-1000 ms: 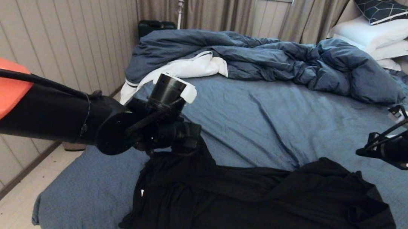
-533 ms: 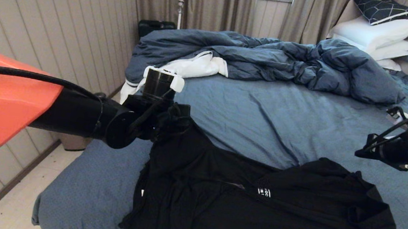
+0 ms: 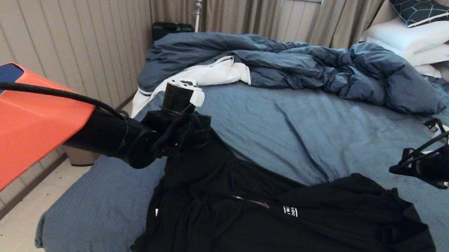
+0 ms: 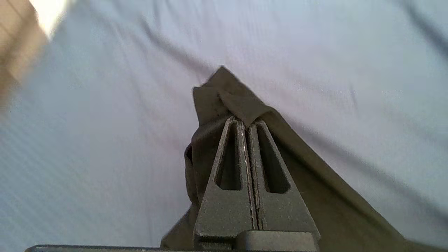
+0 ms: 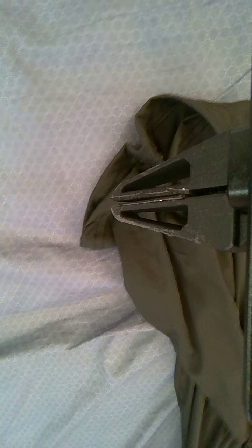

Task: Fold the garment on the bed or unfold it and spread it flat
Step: Unford the black T-shirt

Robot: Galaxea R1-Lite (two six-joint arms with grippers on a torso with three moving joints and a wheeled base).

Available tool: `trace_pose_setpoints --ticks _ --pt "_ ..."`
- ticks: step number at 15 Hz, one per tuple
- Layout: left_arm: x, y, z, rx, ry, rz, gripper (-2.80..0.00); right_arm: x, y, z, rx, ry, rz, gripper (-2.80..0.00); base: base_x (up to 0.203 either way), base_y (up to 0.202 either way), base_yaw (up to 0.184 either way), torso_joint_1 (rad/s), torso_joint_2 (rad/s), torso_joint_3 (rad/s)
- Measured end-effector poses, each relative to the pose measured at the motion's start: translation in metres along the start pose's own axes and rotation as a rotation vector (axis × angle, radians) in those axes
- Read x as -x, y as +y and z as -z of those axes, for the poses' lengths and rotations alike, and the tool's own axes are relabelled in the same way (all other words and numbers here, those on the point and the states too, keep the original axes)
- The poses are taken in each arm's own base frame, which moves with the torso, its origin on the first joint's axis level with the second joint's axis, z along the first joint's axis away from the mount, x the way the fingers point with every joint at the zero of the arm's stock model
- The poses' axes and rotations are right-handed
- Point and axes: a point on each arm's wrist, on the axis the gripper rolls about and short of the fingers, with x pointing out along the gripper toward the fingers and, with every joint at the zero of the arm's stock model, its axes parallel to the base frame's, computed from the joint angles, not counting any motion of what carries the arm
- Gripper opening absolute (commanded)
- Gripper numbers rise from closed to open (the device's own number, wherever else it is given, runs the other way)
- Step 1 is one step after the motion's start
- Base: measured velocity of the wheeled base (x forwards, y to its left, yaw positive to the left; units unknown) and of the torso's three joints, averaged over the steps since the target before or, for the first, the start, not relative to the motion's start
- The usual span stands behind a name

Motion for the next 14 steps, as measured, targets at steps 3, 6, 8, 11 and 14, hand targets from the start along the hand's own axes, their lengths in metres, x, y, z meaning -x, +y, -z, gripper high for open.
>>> trace_pose_setpoints --ticks 3,6,8,11,14 --pt "-0.002 0.005 -0.012 -0.021 -0.114 -0.061 -2.80 -0.001 0.001 0.001 0.001 0.003 -0.001 -2.80 0.000 0.000 0.000 0.000 0.00 0.000" --pt "-0.007 0.009 -0.011 -0.036 -0.126 -0.076 -2.80 -0.001 0.001 0.001 0.001 0.004 -0.001 -2.80 0.000 0.000 0.000 0.000 0.00 0.000" --pt "-0.013 0.009 -0.003 -0.045 -0.107 -0.080 -2.80 -0.001 0.001 0.001 0.002 0.005 -0.001 -2.80 0.000 0.000 0.000 0.000 0.00 0.000" --pt "-0.021 0.009 0.009 -0.059 -0.081 -0.079 -2.80 -0.002 0.000 0.001 0.001 0.007 0.000 -2.80 0.000 0.000 0.000 0.000 0.00 0.000" --pt "-0.025 0.011 0.020 -0.097 -0.027 -0.094 -2.80 -0.003 0.000 0.002 0.000 0.010 0.000 -2.80 0.000 0.000 0.000 0.000 0.00 0.000"
